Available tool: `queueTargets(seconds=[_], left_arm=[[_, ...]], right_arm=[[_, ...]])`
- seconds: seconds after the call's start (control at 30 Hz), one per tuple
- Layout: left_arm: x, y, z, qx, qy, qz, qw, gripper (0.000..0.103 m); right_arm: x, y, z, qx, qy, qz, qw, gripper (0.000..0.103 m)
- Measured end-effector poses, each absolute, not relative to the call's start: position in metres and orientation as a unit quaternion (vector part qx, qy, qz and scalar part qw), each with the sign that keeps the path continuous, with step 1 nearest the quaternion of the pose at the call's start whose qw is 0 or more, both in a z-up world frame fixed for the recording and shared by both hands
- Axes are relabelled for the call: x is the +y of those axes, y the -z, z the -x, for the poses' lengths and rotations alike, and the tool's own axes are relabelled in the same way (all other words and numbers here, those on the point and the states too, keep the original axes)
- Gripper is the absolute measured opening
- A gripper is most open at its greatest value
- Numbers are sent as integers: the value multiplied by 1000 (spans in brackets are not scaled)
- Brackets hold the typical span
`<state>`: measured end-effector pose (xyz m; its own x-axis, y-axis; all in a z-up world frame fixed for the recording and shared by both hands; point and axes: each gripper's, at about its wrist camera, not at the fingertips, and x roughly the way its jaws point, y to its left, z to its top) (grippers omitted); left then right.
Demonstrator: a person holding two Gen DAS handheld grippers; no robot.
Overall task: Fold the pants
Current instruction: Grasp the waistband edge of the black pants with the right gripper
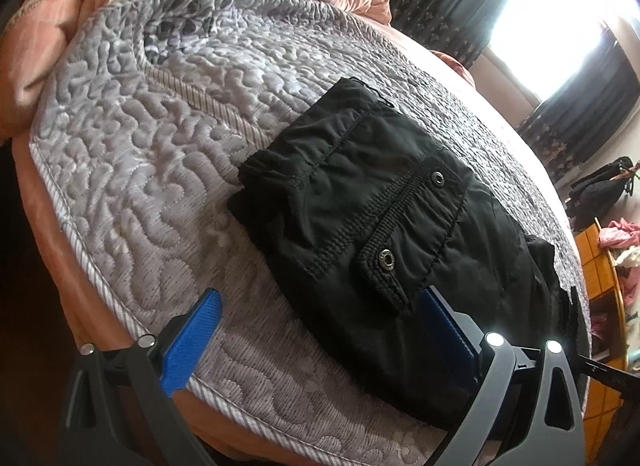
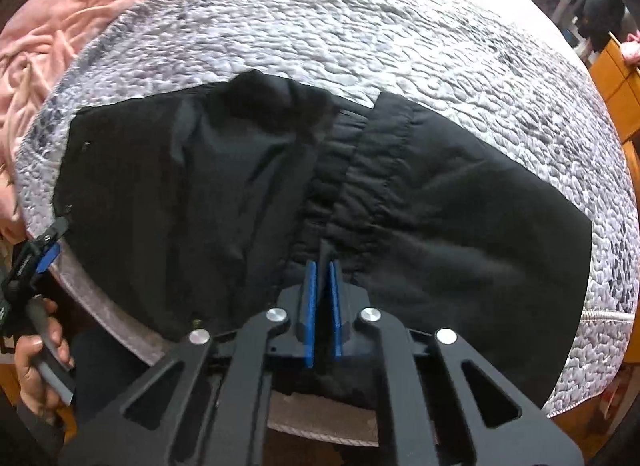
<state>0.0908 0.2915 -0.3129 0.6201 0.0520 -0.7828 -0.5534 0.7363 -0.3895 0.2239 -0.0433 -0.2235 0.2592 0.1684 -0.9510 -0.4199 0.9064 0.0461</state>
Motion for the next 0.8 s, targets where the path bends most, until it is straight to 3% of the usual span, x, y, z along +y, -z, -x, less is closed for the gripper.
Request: queueTargets(seconds=[0.1,0.4,0.43,0.47,0.5,0.73,0.8], left_arm=[[294,315,-88,396,-179,326,840,99],[296,313,-84,397,-179,329,838,99],[297,313,-84,397,-180,329,838,99],[297,313,-84,398,-179,330,837,99],[297,314,-85,400,-178,332,836,99],[287,314,-91,407,-173,321,838,99],[289,315,-91,407,-174,322,837,99]], right_arm=[[-43,218,-215,575,-203,101,786,0],[-46,206,-215,556,-207,81,801,3],[-54,199,-218,556,-191,77,806,22],[-59,195,-221,562,-180,74,804,50],[-61,195,-223,568,-173,80,801,57],[-37,231,-214,600,-146,161,770,56],[-37,241,-210,604,-136,172,766,40]])
